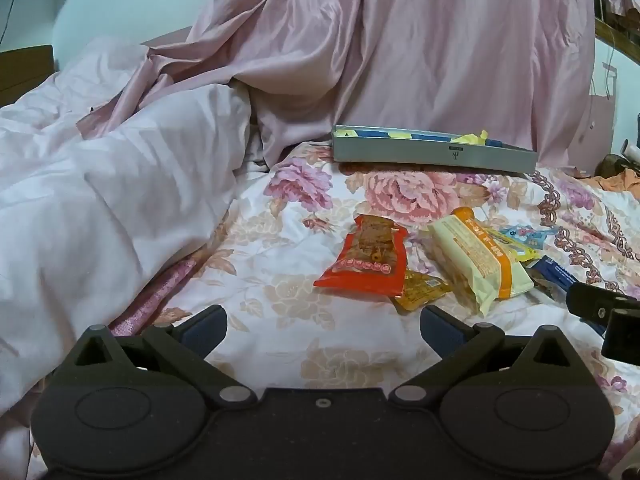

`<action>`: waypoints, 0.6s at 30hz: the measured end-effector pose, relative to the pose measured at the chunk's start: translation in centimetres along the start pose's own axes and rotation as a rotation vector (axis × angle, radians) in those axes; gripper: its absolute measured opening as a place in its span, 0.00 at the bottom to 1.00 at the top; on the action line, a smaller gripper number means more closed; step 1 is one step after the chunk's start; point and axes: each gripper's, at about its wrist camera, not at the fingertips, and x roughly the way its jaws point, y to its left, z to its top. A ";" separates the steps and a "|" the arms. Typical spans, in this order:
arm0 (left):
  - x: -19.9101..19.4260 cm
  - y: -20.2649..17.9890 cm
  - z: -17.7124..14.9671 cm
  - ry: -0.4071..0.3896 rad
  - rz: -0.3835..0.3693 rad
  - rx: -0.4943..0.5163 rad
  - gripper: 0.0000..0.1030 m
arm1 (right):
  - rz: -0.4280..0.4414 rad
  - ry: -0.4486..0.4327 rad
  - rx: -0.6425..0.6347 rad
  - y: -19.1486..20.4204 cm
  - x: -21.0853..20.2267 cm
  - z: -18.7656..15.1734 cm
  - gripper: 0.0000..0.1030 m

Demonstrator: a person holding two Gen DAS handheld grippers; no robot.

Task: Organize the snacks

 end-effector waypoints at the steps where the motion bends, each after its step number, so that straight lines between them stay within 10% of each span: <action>1: 0.0 0.0 0.0 0.001 0.000 0.000 0.99 | 0.000 0.001 -0.001 0.0 0.0 0.0 1.00; 18: 0.0 0.0 0.0 -0.004 0.000 0.001 0.99 | 0.000 0.004 -0.002 0.0 0.1 0.0 1.00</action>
